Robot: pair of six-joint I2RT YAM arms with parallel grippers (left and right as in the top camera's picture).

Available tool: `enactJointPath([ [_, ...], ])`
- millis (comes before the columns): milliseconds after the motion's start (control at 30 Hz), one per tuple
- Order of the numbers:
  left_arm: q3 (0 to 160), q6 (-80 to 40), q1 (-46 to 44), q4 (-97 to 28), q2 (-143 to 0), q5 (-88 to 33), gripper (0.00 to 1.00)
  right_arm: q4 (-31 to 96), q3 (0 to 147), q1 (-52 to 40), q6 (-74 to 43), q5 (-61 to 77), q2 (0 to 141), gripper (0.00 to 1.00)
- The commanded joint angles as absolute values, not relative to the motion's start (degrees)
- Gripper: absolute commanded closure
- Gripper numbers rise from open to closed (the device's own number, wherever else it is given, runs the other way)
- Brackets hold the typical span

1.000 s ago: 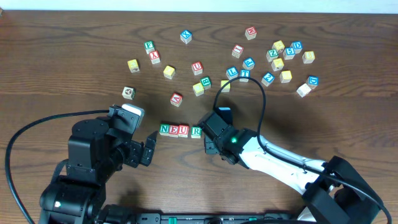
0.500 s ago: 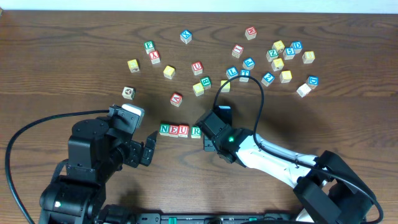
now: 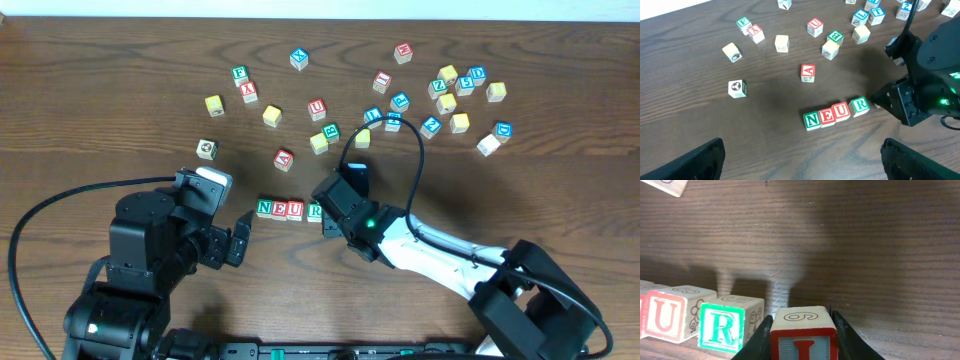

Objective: Spell out NEURIPS
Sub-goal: 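Lower the red I block right of the green R block and align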

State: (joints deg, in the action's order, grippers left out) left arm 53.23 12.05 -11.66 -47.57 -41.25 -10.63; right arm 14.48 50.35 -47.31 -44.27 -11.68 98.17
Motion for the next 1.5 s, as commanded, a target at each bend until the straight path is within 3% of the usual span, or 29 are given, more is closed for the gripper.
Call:
enactJointPath([
  [0,54.13,12.40,-11.38,-47.53,-41.10,-10.94,0.02,14.33,51.44,-47.09,-43.42,-13.34,99.59,0.99],
  [1467,54.13,12.40,-11.38,-47.55,-41.10,-10.94,0.02,10.35,51.44,-48.12,-43.38,-7.99,100.20,0.99],
])
